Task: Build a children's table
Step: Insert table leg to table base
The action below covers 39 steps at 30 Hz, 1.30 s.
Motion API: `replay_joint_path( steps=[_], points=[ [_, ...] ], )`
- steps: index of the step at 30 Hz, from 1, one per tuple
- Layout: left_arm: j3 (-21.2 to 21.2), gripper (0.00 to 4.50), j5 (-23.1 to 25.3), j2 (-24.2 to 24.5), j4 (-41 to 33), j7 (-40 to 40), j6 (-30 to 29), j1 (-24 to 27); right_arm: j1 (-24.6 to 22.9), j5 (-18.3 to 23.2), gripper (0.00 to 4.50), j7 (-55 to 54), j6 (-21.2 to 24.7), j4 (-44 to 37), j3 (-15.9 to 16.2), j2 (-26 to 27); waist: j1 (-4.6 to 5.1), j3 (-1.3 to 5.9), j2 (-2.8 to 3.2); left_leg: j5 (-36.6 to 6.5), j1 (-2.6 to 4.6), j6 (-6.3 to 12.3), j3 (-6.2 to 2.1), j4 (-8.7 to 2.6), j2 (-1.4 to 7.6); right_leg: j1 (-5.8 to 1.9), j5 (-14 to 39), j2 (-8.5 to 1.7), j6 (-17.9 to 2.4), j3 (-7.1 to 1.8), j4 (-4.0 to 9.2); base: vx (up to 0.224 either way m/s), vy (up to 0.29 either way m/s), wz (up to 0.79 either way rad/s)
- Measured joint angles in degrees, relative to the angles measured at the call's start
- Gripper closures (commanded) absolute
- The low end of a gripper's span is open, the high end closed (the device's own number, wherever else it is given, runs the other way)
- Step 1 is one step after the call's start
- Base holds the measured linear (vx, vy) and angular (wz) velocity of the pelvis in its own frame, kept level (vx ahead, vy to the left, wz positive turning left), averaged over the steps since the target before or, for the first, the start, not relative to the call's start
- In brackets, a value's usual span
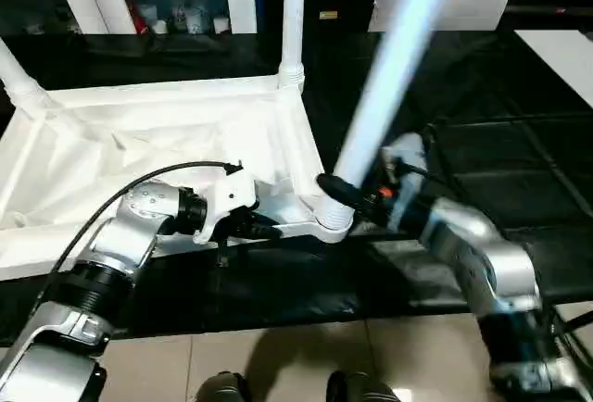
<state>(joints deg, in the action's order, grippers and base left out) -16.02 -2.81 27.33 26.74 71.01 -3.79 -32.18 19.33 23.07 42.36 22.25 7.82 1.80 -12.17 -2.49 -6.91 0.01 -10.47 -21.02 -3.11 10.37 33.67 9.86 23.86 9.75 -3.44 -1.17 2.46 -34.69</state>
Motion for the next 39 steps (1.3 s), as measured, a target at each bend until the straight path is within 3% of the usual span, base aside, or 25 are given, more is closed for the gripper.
replay_joint_path(
  steps=[4, 9, 14, 19, 28, 36, 39],
  points=[
    [0.1, 4.5, 0.1, 0.1, 0.8, 0.0, 0.2, 0.0, -2.3, 0.4, 2.62, 0.3, -4.2, 1.1, -0.2, 0.8, 0.13, 0.23, 0.38, 0.0, 0.02, 0.0, -0.01, -0.06, 0.0, -0.07, 0.0, 0.01, 0.0, 0.02, 0.16, 0.0, 0.0, 0.0],
    [-0.8, 4.5, 1.2, 0.5, 1.2, 0.0, 2.9, 0.0, -3.8, -1.7, 2.62, 1.0, -9.6, 1.1, 1.7, -0.2, 0.16, 0.34, 0.32, 0.0, 0.15, 0.01, -0.02, -0.43, -0.01, -0.37, 0.0, 0.03, 0.0, 0.08, 0.69, 0.0, 0.0, 0.0],
    [-2.1, 4.5, 2.8, 1.0, 2.4, -0.7, 5.5, -0.8, -2.5, -5.3, 2.62, 2.0, -12.3, 1.6, 4.8, -2.3, 0.25, 0.37, 0.28, 0.0, 0.83, 0.0, -0.01, -0.68, -0.04, -0.83, 0.0, 0.03, 0.1, 0.08, 0.72, 0.0, 0.0, 0.0],
    [-3.2, 4.5, 4.9, 1.8, 3.3, -1.1, 7.0, -2.2, 0.6, -9.4, 2.62, 3.8, -14.0, 2.6, 8.3, -4.4, 0.6, 0.35, 0.22, 0.0, 0.92, 0.0, -0.05, -1.2, -0.05, -0.86, 0.1, 0.07, 0.1, 0.18, 1.21, 0.0, 0.0, 0.0],
    [-3.3, 4.5, 4.7, 2.2, 6.4, 1.9, 9.3, -4.3, 5.7, -12.2, 2.62, 9.8, -13.5, 4.1, 12.2, -7.6, 0.91, 0.29, -0.2, 0.0, 0.91, 0.0, -0.02, -1.56, -0.09, -0.94, 0.1, 0.1, 0.1, 0.15, 1.68, 0.0, 0.0, 0.0],
    [-3.0, 4.5, 4.1, 1.8, 9.6, 4.8, 10.0, -7.0, 7.2, -11.5, 2.62, 12.6, -9.0, 2.5, 12.3, -8.7, 0.86, -0.55, -0.63, 0.0, 1.01, -0.01, -0.02, -2.02, -0.13, -0.86, 0.1, 0.1, 0.1, 0.15, 1.72, 0.0, 0.0, 0.0],
    [-3.2, 4.5, 4.2, 1.2, 12.5, 5.5, 11.7, -8.7, 7.1, -10.8, 2.62, 12.6, -6.2, 0.6, 12.1, -8.9, 0.69, -0.87, -0.46, 0.0, 1.07, -0.02, -0.02, -2.19, -0.16, -0.73, 0.1, 0.1, 0.2, 0.15, 1.88, 0.0, 0.0, 0.0]
  ],
)
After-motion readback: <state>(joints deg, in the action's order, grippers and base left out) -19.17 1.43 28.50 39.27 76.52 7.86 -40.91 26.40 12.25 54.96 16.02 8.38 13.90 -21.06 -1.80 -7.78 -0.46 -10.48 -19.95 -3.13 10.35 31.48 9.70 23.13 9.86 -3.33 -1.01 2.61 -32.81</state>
